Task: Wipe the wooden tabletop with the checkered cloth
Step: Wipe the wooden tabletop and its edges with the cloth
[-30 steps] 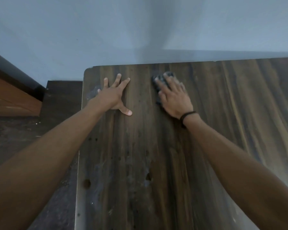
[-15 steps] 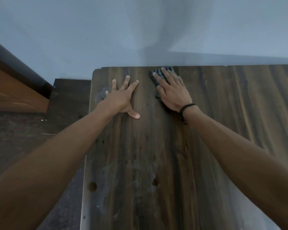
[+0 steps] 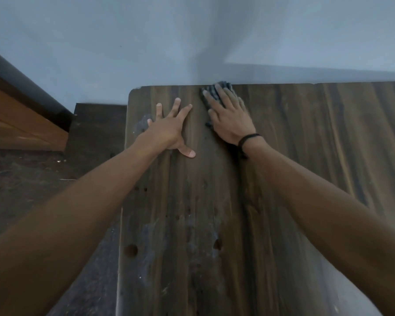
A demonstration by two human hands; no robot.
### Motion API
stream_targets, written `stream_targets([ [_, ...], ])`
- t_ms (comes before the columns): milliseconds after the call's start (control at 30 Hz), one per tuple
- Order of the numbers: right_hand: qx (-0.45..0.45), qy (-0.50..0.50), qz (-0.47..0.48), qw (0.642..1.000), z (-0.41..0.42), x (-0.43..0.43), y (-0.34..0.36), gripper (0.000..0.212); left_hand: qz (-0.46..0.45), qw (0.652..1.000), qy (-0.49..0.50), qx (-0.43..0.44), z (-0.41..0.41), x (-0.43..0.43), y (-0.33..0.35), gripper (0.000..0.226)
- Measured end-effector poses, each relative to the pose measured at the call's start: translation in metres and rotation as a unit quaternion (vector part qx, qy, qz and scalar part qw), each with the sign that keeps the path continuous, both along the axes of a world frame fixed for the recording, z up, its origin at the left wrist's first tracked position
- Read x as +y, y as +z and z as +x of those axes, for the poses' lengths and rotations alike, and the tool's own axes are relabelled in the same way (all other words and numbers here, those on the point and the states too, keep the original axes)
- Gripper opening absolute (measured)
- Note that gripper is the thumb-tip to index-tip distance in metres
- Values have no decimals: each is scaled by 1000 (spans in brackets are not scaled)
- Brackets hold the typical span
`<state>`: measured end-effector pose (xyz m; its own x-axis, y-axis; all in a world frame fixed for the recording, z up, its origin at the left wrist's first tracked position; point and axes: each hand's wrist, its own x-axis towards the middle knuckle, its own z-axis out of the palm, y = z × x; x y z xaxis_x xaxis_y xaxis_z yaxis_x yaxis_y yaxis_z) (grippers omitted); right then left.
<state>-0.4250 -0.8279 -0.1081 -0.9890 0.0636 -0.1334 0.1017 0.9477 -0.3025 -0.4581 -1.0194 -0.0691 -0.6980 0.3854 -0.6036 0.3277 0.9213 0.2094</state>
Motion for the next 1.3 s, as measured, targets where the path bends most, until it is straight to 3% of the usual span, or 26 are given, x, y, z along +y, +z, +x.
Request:
stream_targets([
  [67,3,-18,-2,1000,0,20,4,54,6,1000,1,8,0,-2,0,140],
  [167,-10,-150,-31,988,-13,25,9,56,8,1000,5,3,0,0,2,140],
  [300,0,-42,-13,999,5,18,2,56,16,1000,17,9,2,-4,0,143],
  [433,-20,-184,-24,982,-6,34,10,57,28,999,10,18,2,-6,-1,143],
  [567,-11,-20,-8,1000,20,5,2,55,12,1000,-13,21,-3,-19,5,141],
  [733,-16,-133,-17,991,-14,0,7,57,-58,998,-2,-17,-12,-41,11,147],
  [833,1,-13,-10,1000,-3,-32,-2,56,-56,998,-3,-18,-9,-42,9,148],
  [1000,-18,-80,-16,996,-14,-23,7,56,-40,999,0,-17,-8,-42,12,146],
  [1100,-2,39,-2,999,26,-38,0,55,-43,999,3,-16,-6,-42,12,146],
  [1133,3,43,-1,999,41,-32,0,54,-42,999,3,-13,-6,-42,12,146],
  [1233,8,-87,-8,996,70,-22,2,54,-47,999,3,-19,-8,-40,11,146],
  [1300,14,-49,13,999,101,-47,-3,55,-53,998,1,-16,-9,-39,10,147],
])
